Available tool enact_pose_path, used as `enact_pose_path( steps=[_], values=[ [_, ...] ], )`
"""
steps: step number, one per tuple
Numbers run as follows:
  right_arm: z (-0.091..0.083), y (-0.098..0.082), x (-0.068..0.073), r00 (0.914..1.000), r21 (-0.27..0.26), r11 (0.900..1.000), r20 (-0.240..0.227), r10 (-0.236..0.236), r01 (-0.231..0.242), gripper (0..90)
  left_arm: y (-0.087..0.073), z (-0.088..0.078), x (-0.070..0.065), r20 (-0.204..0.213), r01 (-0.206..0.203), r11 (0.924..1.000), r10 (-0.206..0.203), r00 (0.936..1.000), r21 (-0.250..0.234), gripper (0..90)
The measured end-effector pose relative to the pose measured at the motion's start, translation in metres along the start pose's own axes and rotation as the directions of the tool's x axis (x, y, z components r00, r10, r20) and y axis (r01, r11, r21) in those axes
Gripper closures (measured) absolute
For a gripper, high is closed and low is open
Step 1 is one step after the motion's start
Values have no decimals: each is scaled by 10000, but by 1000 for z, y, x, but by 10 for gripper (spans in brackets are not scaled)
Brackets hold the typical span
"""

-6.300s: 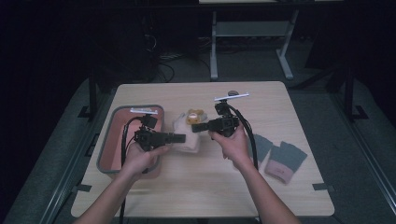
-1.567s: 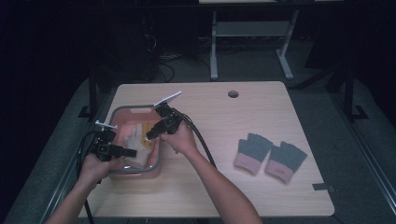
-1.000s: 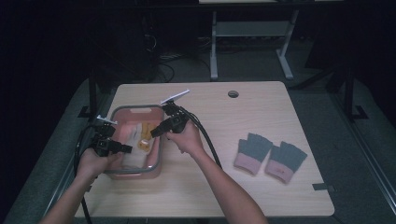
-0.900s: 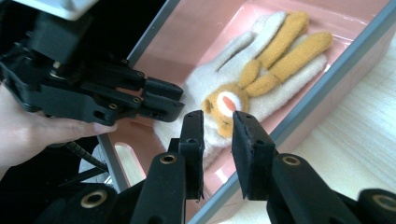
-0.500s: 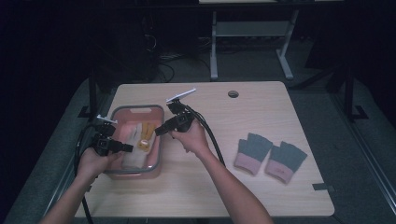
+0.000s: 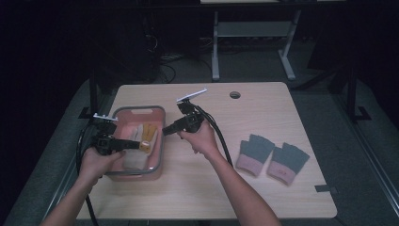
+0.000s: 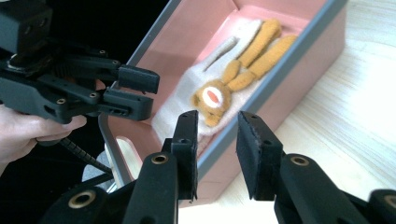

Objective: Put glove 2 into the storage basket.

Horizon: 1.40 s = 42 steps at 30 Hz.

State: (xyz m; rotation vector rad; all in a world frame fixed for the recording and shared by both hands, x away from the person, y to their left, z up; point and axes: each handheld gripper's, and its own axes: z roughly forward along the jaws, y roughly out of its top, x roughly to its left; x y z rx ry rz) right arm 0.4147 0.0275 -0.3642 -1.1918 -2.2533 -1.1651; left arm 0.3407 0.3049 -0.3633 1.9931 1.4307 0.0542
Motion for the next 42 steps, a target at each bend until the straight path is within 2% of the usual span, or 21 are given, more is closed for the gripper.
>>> enact_pose_path(
  steps=[10, 16, 23, 30, 42],
  values=[
    [-20, -9, -14, 9997, -240, 9995, 121, 219, -216, 651, 6, 0, -15, 508, -60, 9993, 79, 9987, -363, 493],
    [-38, -14, -20, 9995, -515, 9983, 196, 264, -254, 623, 10, 2, -26, 812, -258, 9982, 302, 9962, -547, 474],
    [-58, -23, -29, 9987, -773, 9964, 332, 386, -359, 608, 18, 6, -42, 1153, -542, 9968, 606, 9915, -582, 444],
    [-73, -30, -38, 9976, -851, 9954, 492, 487, -444, 593, 23, 12, -58, 1268, -794, 9950, 866, 9881, -608, 409],
    [-99, -47, -54, 9951, -1116, 9917, 677, 723, -644, 564, 28, 27, -87, 1600, -1245, 9900, 1337, 9780, -660, 358]
  ],
)
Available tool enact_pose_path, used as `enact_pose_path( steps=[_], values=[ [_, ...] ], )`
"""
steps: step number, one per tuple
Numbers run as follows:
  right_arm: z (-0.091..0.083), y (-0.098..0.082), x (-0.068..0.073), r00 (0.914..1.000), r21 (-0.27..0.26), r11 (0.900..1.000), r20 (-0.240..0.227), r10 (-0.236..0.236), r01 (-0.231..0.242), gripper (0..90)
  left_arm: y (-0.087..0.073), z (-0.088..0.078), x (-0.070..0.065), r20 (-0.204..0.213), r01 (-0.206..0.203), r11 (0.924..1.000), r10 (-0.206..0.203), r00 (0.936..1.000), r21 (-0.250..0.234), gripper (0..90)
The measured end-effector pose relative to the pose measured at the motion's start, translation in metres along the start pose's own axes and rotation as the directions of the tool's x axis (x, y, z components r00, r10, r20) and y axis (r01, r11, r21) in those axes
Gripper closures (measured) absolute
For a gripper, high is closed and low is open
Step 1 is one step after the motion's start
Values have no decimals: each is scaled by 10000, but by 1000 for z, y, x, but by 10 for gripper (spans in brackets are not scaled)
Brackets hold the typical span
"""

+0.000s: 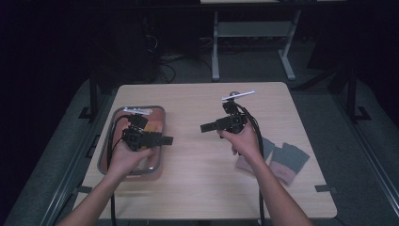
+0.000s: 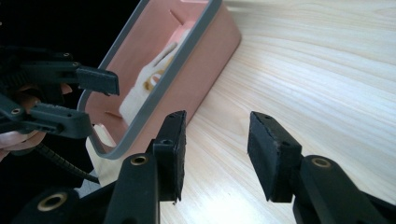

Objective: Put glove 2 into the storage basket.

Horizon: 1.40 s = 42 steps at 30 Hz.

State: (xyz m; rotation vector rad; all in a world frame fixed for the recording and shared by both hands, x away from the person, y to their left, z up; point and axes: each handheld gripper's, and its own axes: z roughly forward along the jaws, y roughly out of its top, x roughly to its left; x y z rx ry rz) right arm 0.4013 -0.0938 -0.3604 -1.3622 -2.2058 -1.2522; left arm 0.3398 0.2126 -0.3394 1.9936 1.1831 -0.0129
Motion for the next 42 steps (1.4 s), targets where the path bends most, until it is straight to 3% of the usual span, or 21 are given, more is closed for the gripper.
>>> enact_pose_path(
  steps=[29, 42],
  values=[
    [-50, -38, -37, 9975, -463, 9977, 471, 525, -504, 527, 10, 43, -49, 715, -689, 9976, 694, 9950, -86, 306],
    [-72, -59, -56, 9926, -640, 9952, 925, 791, -733, 515, 10, 67, -70, 1026, -938, 9955, 947, 9902, -137, 284]
  ],
)
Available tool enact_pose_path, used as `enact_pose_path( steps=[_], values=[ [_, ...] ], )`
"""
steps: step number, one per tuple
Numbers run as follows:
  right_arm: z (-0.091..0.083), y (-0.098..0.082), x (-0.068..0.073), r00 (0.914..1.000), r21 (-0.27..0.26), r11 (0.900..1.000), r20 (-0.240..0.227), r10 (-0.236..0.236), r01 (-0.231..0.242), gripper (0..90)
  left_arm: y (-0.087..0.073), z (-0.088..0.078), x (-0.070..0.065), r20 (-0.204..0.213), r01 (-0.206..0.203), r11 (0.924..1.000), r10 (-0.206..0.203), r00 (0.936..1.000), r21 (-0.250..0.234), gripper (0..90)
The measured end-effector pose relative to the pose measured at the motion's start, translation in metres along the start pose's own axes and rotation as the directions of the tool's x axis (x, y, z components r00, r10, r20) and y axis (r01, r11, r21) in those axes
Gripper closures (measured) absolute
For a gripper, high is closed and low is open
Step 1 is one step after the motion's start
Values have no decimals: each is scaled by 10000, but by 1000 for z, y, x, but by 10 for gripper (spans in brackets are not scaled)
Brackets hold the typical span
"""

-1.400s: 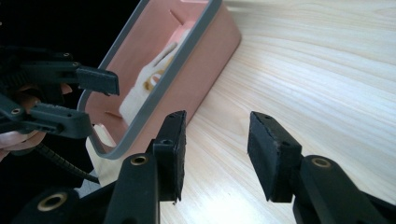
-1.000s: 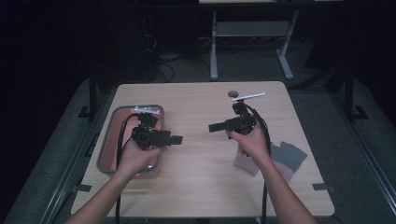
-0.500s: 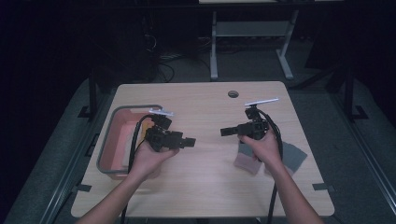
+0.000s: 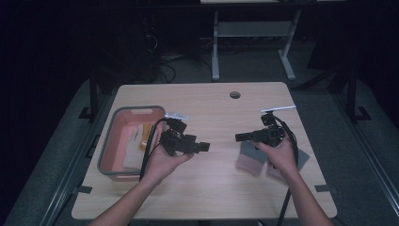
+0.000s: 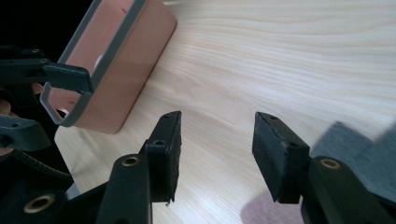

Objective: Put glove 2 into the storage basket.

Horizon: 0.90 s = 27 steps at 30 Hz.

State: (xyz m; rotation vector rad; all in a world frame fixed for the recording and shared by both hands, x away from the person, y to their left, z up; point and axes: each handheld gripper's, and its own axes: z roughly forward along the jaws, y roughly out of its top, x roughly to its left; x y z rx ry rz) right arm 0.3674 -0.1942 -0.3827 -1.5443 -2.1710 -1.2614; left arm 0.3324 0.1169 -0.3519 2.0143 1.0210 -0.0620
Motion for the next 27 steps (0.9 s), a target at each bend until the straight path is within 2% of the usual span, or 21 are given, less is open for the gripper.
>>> enact_pose_path(
  steps=[10, 13, 16, 20, 27],
  values=[
    [-18, -13, -14, 9994, -133, 9999, 348, 40, -36, 508, -1, 21, -12, 292, -198, 9998, 195, 9994, 92, 278],
    [-22, -19, -19, 9986, -63, 9999, 529, -86, 89, 507, -2, 25, -14, 345, -269, 9996, 267, 9990, 57, 278],
    [-29, -26, -26, 9972, -60, 10000, 749, -3, 7, 507, -3, 32, -18, 474, -275, 9996, 271, 9985, 78, 278],
    [-37, -34, -36, 9943, -91, 9999, 1061, 81, -72, 511, -3, 40, -24, 631, -374, 9993, 375, 9973, -21, 278],
    [-50, -45, -47, 9867, -41, 10000, 1624, 74, -68, 518, -5, 57, -33, 665, -530, 9985, 518, 9964, 165, 273]
  ],
)
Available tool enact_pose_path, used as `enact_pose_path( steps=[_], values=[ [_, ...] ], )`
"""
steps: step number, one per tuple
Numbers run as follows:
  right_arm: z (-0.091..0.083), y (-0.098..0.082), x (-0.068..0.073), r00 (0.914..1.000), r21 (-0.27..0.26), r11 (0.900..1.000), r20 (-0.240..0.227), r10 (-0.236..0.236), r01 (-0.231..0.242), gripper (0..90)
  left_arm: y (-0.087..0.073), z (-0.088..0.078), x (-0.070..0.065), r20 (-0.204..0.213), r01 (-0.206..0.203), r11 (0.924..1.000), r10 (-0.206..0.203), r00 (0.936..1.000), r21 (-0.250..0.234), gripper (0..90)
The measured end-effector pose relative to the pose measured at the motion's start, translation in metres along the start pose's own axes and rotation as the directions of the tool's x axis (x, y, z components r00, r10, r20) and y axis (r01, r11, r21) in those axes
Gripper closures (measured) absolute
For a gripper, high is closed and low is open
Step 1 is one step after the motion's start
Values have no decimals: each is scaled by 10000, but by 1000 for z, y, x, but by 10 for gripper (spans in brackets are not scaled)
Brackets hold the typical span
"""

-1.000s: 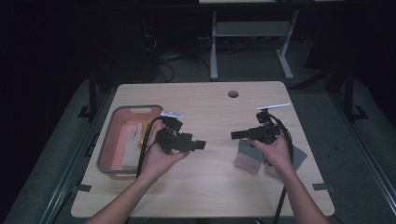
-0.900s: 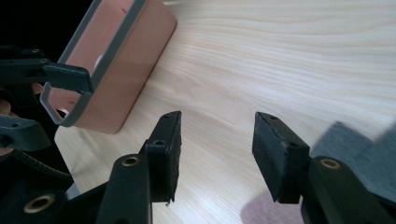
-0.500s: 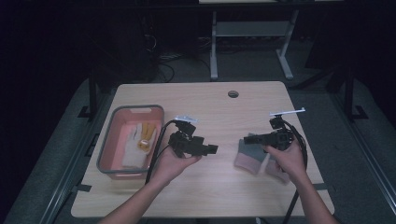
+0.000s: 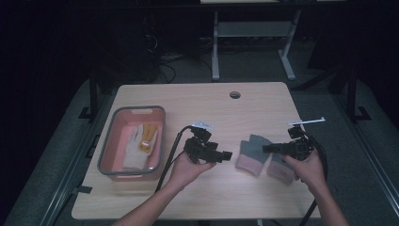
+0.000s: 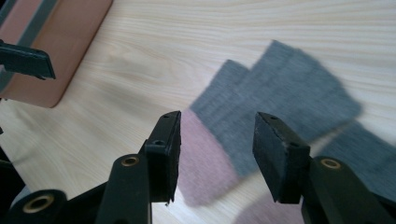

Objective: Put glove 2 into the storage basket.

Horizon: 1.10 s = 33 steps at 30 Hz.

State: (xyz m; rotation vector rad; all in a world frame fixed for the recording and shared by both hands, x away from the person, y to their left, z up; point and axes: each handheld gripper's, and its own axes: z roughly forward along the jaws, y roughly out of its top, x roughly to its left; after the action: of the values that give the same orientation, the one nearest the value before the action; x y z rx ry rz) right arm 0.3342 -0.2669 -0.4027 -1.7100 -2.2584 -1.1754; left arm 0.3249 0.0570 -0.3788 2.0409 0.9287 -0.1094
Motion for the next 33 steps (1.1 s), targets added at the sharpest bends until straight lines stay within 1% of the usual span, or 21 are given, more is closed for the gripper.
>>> enact_pose_path(
  steps=[4, 7, 9, 11, 12, 13, 14, 15, 16, 17, 19, 21, 24, 27, 31, 33],
  values=[
    [-8, -6, -6, 9992, 18, 10000, 400, -48, 47, 527, 0, 6, -3, 56, -43, 10000, 43, 10000, -48, 273],
    [-12, -11, -11, 9975, -10, 10000, 710, 13, -12, 528, -1, 10, -6, 125, -67, 10000, 68, 9999, -40, 272],
    [-13, -15, -14, 9937, 48, 10000, 1118, -69, 64, 530, -2, 13, -9, 202, -105, 9999, 106, 9997, -52, 271],
    [-14, -18, -16, 9917, 126, 9999, 1281, -126, 110, 530, -2, 14, -12, 244, -211, 9997, 213, 9995, -74, 269],
    [-14, -21, -16, 9892, 157, 9998, 1454, -165, 144, 531, -2, 15, -14, 277, -244, 9997, 246, 9993, -69, 270],
    [-14, -23, -17, 9879, 196, 9997, 1540, -177, 148, 532, -3, 16, -16, 286, -210, 9997, 213, 9994, -115, 269],
    [-15, -25, -18, 9863, 228, 9996, 1637, -193, 158, 533, -3, 17, -16, 284, -292, 9996, 294, 9992, -62, 269],
    [-15, -26, -19, 9848, 332, 9994, 1731, -112, 55, 535, -4, 18, -18, 263, -315, 9995, 316, 9992, -25, 269],
    [-15, -28, -20, 9836, 347, 9994, 1797, -136, 74, 541, -4, 19, -19, 253, -326, 9995, 325, 9992, 20, 269],
    [-15, -29, -21, 9827, 399, 9992, 1851, -94, 20, 543, -5, 21, -19, 232, -392, 9991, 388, 9990, 139, 269],
    [-15, -33, -23, 9799, 458, 9990, 1995, -90, -1, 546, -7, 24, -21, 278, -382, 9991, 376, 9989, 192, 269],
    [-13, -35, -25, 9750, 582, 9983, 2223, -70, -61, 547, -7, 26, -22, 312, -404, 9989, 396, 9987, 243, 269],
    [-9, -40, -29, 9654, 840, 9964, 2601, -167, -54, 542, -7, 29, -22, 368, -363, 9991, 354, 9987, 227, 269],
    [-6, -43, -31, 9600, 959, 9954, 2790, -247, -22, 534, -7, 32, -22, 398, -301, 9993, 292, 9988, 233, 269],
    [3, -47, -30, 9452, 1459, 9891, 3200, -644, 180, 526, -8, 35, -22, 424, -321, 9990, 308, 9986, 309, 268],
    [5, -48, -29, 9417, 1402, 9897, 3284, -736, 284, 537, -8, 36, -22, 420, -328, 9991, 316, 9986, 280, 268]
  ],
)
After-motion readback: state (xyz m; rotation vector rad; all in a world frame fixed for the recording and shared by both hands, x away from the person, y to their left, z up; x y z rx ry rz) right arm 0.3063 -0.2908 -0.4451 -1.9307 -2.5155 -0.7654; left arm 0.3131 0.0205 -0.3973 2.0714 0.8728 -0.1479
